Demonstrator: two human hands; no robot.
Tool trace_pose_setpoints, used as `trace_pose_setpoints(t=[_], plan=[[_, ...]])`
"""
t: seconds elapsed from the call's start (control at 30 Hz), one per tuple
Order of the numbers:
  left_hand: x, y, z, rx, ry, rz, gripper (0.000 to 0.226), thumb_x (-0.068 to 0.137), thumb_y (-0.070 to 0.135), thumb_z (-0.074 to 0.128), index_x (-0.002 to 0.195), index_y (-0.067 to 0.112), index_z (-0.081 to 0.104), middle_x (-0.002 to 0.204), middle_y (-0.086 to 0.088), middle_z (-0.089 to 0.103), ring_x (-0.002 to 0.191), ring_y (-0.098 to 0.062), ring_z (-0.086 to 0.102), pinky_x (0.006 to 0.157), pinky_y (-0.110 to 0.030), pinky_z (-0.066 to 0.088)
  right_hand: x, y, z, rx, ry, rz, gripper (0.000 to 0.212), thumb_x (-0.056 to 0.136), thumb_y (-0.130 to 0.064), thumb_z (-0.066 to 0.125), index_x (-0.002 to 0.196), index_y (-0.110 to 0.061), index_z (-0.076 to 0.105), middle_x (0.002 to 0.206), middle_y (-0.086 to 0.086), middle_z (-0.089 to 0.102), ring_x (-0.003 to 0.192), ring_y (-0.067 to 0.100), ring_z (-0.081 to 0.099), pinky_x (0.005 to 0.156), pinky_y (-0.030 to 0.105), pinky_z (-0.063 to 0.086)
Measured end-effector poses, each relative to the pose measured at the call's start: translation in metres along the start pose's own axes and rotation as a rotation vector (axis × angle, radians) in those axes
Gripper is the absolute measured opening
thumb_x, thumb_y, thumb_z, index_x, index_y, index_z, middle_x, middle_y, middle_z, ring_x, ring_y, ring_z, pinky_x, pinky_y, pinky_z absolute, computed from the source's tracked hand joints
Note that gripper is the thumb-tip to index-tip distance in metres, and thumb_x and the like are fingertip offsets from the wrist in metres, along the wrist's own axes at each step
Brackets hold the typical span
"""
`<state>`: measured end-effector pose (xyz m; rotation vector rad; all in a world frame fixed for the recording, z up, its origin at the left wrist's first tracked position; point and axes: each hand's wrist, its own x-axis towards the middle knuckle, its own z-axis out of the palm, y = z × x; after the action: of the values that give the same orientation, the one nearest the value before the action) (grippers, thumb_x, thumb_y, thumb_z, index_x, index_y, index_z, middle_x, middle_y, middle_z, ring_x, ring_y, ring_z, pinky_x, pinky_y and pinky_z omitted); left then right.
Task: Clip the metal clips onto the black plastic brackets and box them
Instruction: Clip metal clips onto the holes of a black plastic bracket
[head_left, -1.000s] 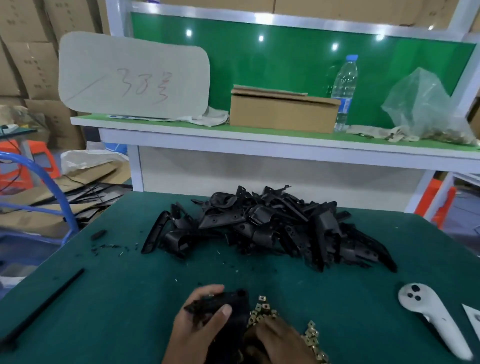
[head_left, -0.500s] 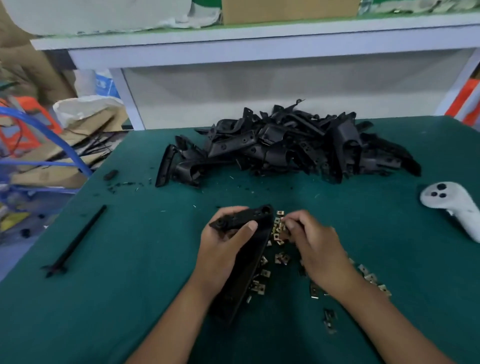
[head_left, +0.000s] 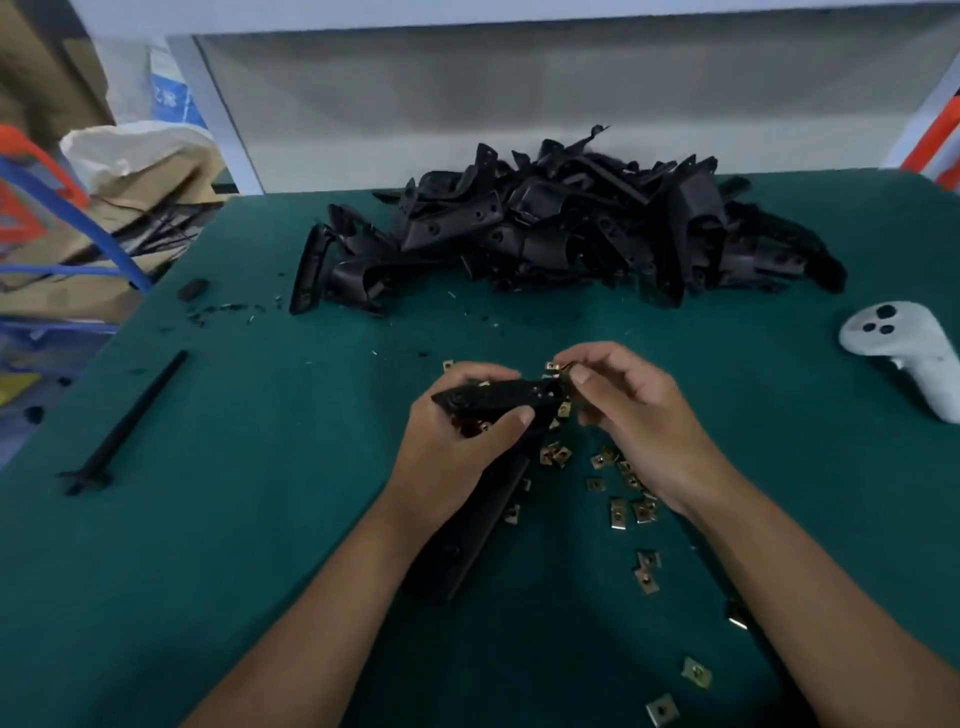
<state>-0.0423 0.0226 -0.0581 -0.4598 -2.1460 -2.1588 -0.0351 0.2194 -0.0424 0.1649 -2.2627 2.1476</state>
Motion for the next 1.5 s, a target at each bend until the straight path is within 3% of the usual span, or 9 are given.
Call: trace_pose_setpoints(t=[0.13, 0.23, 0.6, 0.73, 0.8, 1.07, 1.23, 1.37, 1.5], plan=[[-0.001, 0.0, 0.0, 0.021, 0.023, -0.003, 0.019, 0.087, 0.007, 0.077, 0.102, 0.014, 0.068, 0.107, -0.017, 0.068, 0.099, -0.027, 0.068, 0.09, -0.045, 0.055, 0.001, 0.003, 0.001, -0.023, 0.015, -0.015, 0.028, 0.105, -0.017, 0.055, 0.101, -0.036, 0.075, 0.092, -0.016, 0.07, 0.085, -0.002, 0.063, 0.073, 0.017, 0.052], [-0.003, 0.002, -0.002, 0.019, 0.03, -0.013, 0.02, 0.087, 0.006, 0.076, 0.102, 0.014, 0.066, 0.107, -0.021, 0.067, 0.102, -0.035, 0.067, 0.093, -0.055, 0.053, 0.003, 0.005, 0.001, 0.003, 0.038, 0.004, 0.03, 0.104, -0.018, 0.057, 0.094, -0.039, 0.075, 0.089, -0.015, 0.069, 0.084, 0.002, 0.062, 0.07, 0.018, 0.052], [-0.008, 0.001, 0.001, 0.076, -0.113, -0.003, 0.021, 0.087, 0.017, 0.08, 0.106, 0.016, 0.075, 0.103, 0.009, 0.076, 0.097, -0.009, 0.071, 0.084, -0.018, 0.051, 0.006, 0.0, -0.003, 0.317, 0.022, 0.174, 0.014, 0.1, -0.006, 0.055, 0.094, -0.012, 0.066, 0.085, -0.002, 0.072, 0.078, 0.009, 0.065, 0.064, 0.022, 0.052], [-0.009, 0.0, 0.0, 0.104, -0.168, -0.017, 0.022, 0.092, 0.021, 0.075, 0.114, 0.018, 0.075, 0.11, 0.007, 0.076, 0.105, -0.01, 0.071, 0.089, -0.02, 0.051, 0.006, 0.0, -0.006, 0.299, -0.055, 0.145, 0.026, 0.098, -0.006, 0.059, 0.11, -0.022, 0.076, 0.091, 0.001, 0.071, 0.089, 0.01, 0.066, 0.08, 0.025, 0.057], [-0.009, -0.002, 0.001, 0.076, -0.179, -0.022, 0.021, 0.096, 0.016, 0.07, 0.116, 0.017, 0.074, 0.111, 0.004, 0.076, 0.108, -0.015, 0.07, 0.092, -0.026, 0.052, 0.006, 0.0, -0.006, 0.287, -0.081, 0.138, 0.024, 0.094, -0.01, 0.062, 0.104, -0.023, 0.08, 0.097, 0.003, 0.072, 0.095, 0.012, 0.067, 0.083, 0.025, 0.057], [-0.01, -0.004, -0.001, 0.003, -0.195, -0.082, 0.029, 0.093, 0.019, 0.055, 0.112, 0.021, 0.078, 0.116, -0.001, 0.073, 0.113, -0.021, 0.067, 0.096, -0.03, 0.048, 0.006, -0.002, -0.01, 0.328, -0.055, 0.168, 0.016, 0.096, -0.004, 0.059, 0.107, -0.012, 0.067, 0.098, 0.004, 0.078, 0.085, 0.008, 0.071, 0.067, 0.016, 0.055], [-0.01, -0.001, -0.001, 0.005, -0.248, -0.076, 0.025, 0.099, 0.016, 0.063, 0.121, 0.02, 0.074, 0.118, 0.005, 0.075, 0.116, -0.014, 0.067, 0.098, -0.023, 0.049, 0.006, -0.001, -0.011, 0.321, -0.031, 0.158, 0.017, 0.088, -0.01, 0.065, 0.105, -0.012, 0.067, 0.09, -0.001, 0.076, 0.083, 0.008, 0.071, 0.069, 0.019, 0.056], [-0.01, 0.002, 0.0, 0.101, -0.243, -0.036, 0.03, 0.092, 0.024, 0.074, 0.122, 0.025, 0.072, 0.118, 0.013, 0.074, 0.114, -0.006, 0.067, 0.096, -0.017, 0.047, 0.006, 0.0, -0.012, 0.185, -0.04, 0.117, 0.023, 0.083, -0.022, 0.07, 0.104, -0.026, 0.077, 0.087, -0.003, 0.067, 0.083, 0.008, 0.064, 0.076, 0.026, 0.052], [-0.008, 0.0, 0.0, 0.149, -0.209, 0.007, 0.029, 0.085, 0.025, 0.082, 0.112, 0.029, 0.074, 0.106, 0.015, 0.076, 0.1, -0.004, 0.07, 0.089, -0.013, 0.049, 0.007, 0.002, -0.013, 0.113, -0.03, 0.101, 0.017, 0.073, -0.03, 0.078, 0.091, -0.029, 0.076, 0.097, -0.002, 0.077, 0.091, 0.012, 0.068, 0.081, 0.029, 0.053]])
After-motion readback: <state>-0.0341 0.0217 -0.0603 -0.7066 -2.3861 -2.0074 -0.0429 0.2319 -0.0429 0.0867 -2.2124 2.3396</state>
